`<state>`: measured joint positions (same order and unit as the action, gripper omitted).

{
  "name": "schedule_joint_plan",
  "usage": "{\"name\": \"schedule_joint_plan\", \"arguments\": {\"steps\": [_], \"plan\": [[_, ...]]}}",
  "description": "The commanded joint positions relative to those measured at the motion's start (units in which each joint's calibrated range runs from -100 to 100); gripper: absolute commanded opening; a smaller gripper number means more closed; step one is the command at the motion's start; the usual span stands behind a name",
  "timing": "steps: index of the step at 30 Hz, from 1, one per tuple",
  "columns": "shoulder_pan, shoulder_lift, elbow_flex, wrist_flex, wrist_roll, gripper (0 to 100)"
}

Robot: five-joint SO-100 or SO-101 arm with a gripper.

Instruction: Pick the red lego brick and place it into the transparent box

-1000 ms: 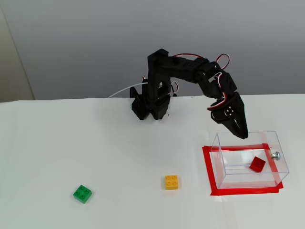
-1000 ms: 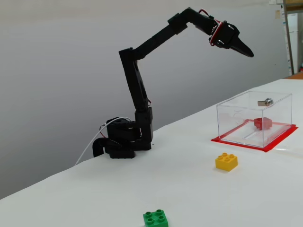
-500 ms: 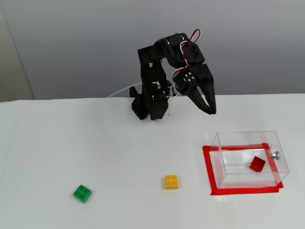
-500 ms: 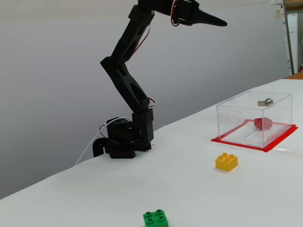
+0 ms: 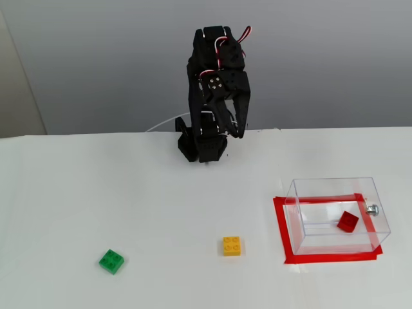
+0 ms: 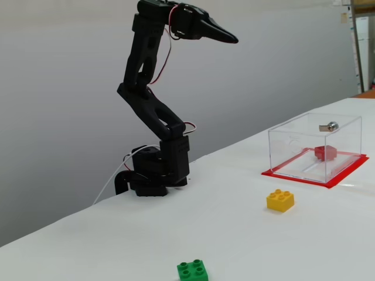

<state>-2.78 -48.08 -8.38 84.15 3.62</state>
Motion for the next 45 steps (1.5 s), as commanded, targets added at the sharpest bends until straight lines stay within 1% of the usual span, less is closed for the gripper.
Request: {"name": "schedule_joint_plan", "arguments": {"steps": [1, 10, 21, 25, 28, 34, 45], "plan": [[2.5, -6.6, 8.8, -0.2, -0.2, 1], [6.6, -27.4, 34.8, -0.2, -0.2, 1], [8.8, -46.1, 53.9, -0.4, 0.4, 1], [10.1, -51.6, 61.6, -4.6, 0.1, 1], [11.0, -51.7, 67.0, -8.5, -0.2, 1], [11.0, -51.7, 77.4, -12.4, -0.3, 1], [11.1, -51.7, 96.0, -23.6, -4.5, 1]]}}
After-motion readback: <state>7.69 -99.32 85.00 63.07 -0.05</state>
